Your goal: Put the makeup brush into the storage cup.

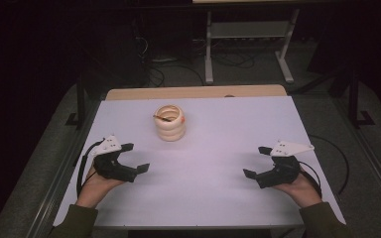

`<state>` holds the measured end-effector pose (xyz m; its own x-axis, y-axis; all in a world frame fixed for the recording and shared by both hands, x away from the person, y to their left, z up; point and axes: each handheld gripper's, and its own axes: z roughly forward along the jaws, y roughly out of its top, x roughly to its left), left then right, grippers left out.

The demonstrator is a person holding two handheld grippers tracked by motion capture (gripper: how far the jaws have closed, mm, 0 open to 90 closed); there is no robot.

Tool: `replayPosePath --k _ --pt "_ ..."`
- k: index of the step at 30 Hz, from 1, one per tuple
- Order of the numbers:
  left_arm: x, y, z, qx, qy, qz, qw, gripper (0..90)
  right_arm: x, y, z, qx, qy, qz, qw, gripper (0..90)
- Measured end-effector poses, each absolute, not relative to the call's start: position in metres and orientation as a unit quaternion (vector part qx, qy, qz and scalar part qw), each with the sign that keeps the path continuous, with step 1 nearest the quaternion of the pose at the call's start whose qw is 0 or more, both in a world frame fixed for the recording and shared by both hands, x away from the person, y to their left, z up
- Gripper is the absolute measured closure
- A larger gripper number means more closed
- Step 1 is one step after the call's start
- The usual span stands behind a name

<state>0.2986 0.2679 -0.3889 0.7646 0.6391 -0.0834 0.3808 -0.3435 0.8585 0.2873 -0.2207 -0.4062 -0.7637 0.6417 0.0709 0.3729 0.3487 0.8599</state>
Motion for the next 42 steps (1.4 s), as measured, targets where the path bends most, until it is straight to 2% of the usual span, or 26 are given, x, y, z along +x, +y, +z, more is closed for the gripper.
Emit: replayPosePath --k 23,42 --pt "0.269 0.286 -0.413 0.806 0.319 0.124 0.482 2.6 0.277 -0.234 -0.41 0.325 0.805 0.474 0.147 3.5" --pt "0.265 0.287 -0.42 0.813 0.309 0.117 0.479 2.5 0.276 -0.234 -0.416 0.326 0.808 0.469 0.145 3.5"
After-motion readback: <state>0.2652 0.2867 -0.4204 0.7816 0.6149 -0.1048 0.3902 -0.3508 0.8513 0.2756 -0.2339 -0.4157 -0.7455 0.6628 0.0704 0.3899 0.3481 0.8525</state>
